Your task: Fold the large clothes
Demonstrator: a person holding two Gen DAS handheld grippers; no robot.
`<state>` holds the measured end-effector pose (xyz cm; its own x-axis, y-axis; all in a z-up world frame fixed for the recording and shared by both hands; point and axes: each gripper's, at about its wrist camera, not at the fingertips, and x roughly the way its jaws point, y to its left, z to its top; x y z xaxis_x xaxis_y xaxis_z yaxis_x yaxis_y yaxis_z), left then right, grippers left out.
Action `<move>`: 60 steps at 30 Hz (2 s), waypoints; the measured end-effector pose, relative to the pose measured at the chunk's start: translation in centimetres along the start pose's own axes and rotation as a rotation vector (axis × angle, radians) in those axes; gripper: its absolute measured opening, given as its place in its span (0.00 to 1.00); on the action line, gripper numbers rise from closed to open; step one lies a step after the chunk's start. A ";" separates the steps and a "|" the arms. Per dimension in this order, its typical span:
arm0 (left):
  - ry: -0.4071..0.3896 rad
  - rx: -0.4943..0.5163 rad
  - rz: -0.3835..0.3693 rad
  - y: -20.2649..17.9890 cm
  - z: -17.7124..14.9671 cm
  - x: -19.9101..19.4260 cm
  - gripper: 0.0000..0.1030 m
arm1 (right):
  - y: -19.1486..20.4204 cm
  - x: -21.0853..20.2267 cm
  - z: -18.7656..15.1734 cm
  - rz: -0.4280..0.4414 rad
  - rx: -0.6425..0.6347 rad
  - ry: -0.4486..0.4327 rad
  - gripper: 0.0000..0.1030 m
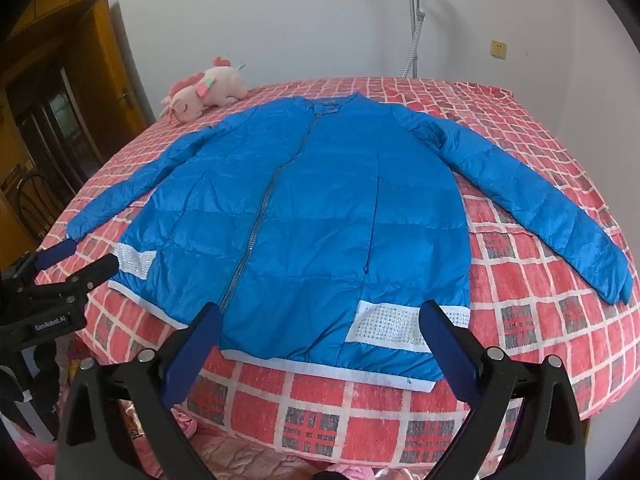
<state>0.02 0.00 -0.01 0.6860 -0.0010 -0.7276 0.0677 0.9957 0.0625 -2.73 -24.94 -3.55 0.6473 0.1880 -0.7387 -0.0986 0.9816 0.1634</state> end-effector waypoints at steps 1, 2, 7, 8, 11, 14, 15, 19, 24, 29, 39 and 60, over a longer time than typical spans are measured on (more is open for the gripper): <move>0.000 0.000 0.000 0.0 0.0 0.0 0.97 | 0.0 0.0 0.0 0.000 0.000 -0.001 0.96; -0.001 0.001 0.002 0.0 0.0 0.0 0.97 | 0.0 0.0 0.0 0.000 0.001 -0.002 0.96; -0.003 -0.002 0.003 0.1 0.0 0.0 0.97 | -0.1 0.1 0.0 -0.001 0.003 -0.003 0.96; -0.003 0.002 0.006 0.0 0.0 0.0 0.97 | -0.1 0.0 0.0 0.001 0.001 -0.004 0.96; -0.003 0.003 0.006 0.0 0.0 0.0 0.97 | -0.1 0.0 0.0 0.003 0.002 -0.004 0.96; -0.003 0.003 0.006 0.1 0.0 0.0 0.97 | -0.1 0.0 0.0 0.003 0.000 -0.005 0.96; -0.003 0.003 0.006 0.1 0.1 0.0 0.97 | -0.1 0.0 0.0 0.003 0.001 -0.005 0.96; -0.004 0.002 0.007 0.0 0.1 0.0 0.97 | -0.1 0.0 0.0 0.003 0.001 -0.004 0.96; -0.003 0.004 0.006 0.0 0.0 0.0 0.97 | 0.0 0.0 0.0 0.003 0.001 -0.004 0.96; -0.002 0.003 0.004 0.1 0.1 0.0 0.97 | 0.1 0.0 0.1 0.003 0.001 -0.005 0.96; -0.005 0.005 0.009 0.4 0.1 0.0 0.97 | 0.2 0.0 0.2 0.003 -0.001 -0.007 0.96; -0.006 0.003 0.011 0.4 0.1 0.0 0.97 | 0.1 0.1 0.2 0.000 0.001 -0.006 0.96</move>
<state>0.06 0.42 0.09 0.6912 0.0094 -0.7226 0.0626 0.9954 0.0729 -2.55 -24.78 -3.48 0.6518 0.1880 -0.7347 -0.0978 0.9815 0.1644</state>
